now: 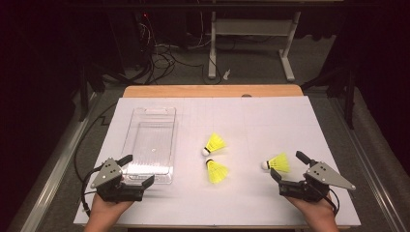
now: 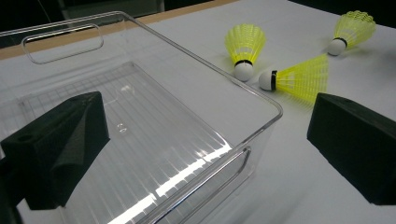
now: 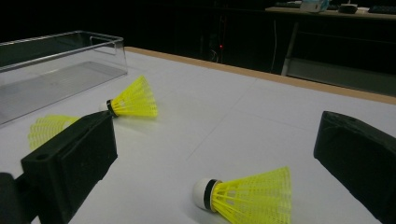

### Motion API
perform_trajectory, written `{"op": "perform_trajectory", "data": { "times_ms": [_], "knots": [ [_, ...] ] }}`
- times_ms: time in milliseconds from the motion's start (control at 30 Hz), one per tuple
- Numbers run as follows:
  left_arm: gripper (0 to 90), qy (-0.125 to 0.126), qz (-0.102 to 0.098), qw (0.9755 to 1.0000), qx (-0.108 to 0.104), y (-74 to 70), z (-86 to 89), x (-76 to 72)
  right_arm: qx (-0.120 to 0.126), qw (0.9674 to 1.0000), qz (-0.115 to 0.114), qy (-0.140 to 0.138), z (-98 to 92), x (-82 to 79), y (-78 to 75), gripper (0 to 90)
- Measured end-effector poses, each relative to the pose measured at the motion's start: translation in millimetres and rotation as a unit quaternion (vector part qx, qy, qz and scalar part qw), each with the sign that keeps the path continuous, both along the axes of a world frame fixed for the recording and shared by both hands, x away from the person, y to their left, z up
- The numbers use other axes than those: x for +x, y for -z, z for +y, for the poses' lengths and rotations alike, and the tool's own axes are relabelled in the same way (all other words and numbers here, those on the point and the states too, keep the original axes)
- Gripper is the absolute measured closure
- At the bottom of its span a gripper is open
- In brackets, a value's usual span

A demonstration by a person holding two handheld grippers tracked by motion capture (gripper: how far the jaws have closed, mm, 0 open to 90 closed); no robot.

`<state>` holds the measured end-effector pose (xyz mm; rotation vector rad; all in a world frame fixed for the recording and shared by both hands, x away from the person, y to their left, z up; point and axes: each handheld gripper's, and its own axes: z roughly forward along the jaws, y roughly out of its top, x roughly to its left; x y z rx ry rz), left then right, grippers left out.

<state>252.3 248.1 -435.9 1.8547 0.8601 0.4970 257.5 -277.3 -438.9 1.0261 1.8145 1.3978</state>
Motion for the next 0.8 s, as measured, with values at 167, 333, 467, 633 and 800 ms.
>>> {"op": "perform_trajectory", "data": {
  "times_ms": [167,333,467,633,800],
  "knots": [
    [0.1,0.000,0.002,1.0000,0.002,0.2,-0.4,0.8,-0.001,1.0000,0.000,0.000,-0.5,0.2,0.6,0.0],
    [0.1,-0.001,0.002,1.0000,0.003,0.1,0.1,0.2,-0.002,1.0000,0.002,0.000,0.4,0.4,0.9,0.0],
    [0.1,-0.001,0.002,1.0000,0.003,0.1,-0.1,0.2,-0.001,1.0000,0.002,0.001,0.5,0.4,0.8,0.0],
    [0.1,0.000,0.002,1.0000,0.004,0.3,-0.4,0.1,-0.001,1.0000,0.003,0.002,0.3,0.4,1.0,0.0],
    [0.1,-0.001,0.002,1.0000,0.004,0.1,0.1,-0.1,-0.001,1.0000,0.003,0.003,0.4,0.6,1.0,0.0]
  ]
}}
